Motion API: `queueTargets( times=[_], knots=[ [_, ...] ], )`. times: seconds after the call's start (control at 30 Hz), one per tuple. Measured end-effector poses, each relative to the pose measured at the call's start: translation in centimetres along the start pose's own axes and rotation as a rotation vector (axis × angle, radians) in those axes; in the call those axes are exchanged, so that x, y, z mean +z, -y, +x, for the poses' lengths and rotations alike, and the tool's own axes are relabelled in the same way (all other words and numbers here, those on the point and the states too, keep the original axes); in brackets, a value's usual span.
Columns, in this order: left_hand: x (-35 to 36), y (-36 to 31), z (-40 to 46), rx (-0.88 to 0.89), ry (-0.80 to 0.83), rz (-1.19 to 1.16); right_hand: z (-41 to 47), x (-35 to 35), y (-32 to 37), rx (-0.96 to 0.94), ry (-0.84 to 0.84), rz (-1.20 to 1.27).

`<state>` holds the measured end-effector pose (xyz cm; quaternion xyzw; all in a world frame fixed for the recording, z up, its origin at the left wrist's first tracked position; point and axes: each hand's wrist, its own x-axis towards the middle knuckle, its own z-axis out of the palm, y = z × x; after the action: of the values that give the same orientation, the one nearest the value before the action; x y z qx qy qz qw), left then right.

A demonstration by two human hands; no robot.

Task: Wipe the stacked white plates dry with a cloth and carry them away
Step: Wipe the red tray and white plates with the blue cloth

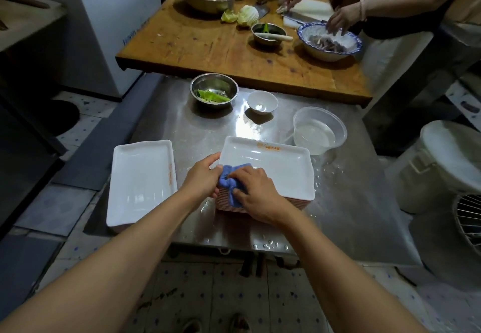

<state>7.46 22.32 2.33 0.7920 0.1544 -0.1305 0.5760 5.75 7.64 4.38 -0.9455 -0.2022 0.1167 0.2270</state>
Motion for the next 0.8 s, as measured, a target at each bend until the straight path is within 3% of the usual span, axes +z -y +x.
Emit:
queueTargets(
  times=[0.33,0.53,0.63,0.7,0.8],
  knots=[
    [0.7,-0.5,-0.8,0.071,-0.111,0.243,-4.2,-3.4,-5.8,0.295,-0.082,-0.186],
    [1.0,-0.6,-1.1,0.147,-0.195,0.51,-5.7,-5.2,-6.9,0.276,-0.057,-0.38],
    [1.5,-1.2,-2.0,0.208,-0.326,0.764,-6.0,-6.6,-7.3,0.343,-0.107,-0.234],
    [2.6,-1.6,-2.8,0.35,-0.379,0.831,-6.6,-7.5,-7.9,0.382,-0.218,-0.012],
    [4.5,-1.9,-3.5,0.558,-0.256,0.862,-7.6,-7.8,-8.7,0.422,-0.344,0.227]
  ],
)
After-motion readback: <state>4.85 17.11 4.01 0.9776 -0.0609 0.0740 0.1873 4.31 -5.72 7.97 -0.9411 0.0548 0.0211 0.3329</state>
